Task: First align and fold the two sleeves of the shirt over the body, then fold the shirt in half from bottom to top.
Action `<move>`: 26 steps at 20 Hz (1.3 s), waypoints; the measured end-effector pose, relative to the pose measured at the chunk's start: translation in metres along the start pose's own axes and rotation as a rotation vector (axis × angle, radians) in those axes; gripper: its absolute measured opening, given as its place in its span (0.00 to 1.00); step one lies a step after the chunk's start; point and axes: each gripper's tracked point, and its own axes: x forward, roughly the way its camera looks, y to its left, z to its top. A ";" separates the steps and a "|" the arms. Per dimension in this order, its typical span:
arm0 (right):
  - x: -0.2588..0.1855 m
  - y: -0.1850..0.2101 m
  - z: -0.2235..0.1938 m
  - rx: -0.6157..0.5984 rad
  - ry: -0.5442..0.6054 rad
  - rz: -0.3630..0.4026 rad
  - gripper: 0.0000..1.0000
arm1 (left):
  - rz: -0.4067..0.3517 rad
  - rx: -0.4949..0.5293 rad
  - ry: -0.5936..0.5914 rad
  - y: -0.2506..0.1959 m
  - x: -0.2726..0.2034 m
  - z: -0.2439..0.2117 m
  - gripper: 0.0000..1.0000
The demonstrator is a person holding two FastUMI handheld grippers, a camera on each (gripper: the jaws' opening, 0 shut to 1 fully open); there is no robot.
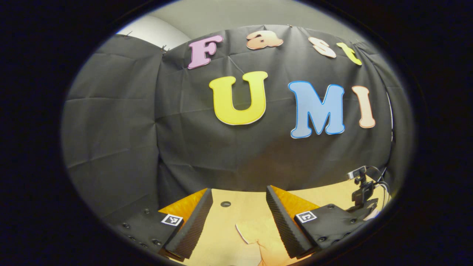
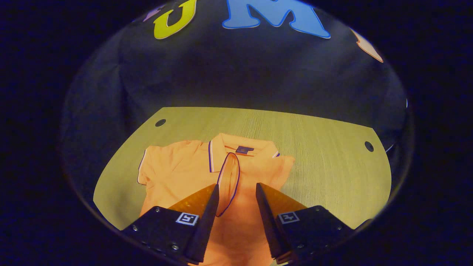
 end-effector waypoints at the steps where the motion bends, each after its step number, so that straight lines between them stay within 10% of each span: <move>1: -0.013 -0.002 0.012 0.009 -0.037 -0.007 0.64 | -0.009 -0.006 0.010 0.000 0.005 -0.009 0.95; 16: -0.219 -0.002 0.110 0.089 -0.430 -0.127 0.63 | -0.111 -0.041 0.292 -0.012 0.107 -0.191 0.91; 26: -0.279 -0.026 0.099 0.122 -0.444 -0.305 0.63 | -0.083 -0.052 0.543 -0.012 0.159 -0.334 0.97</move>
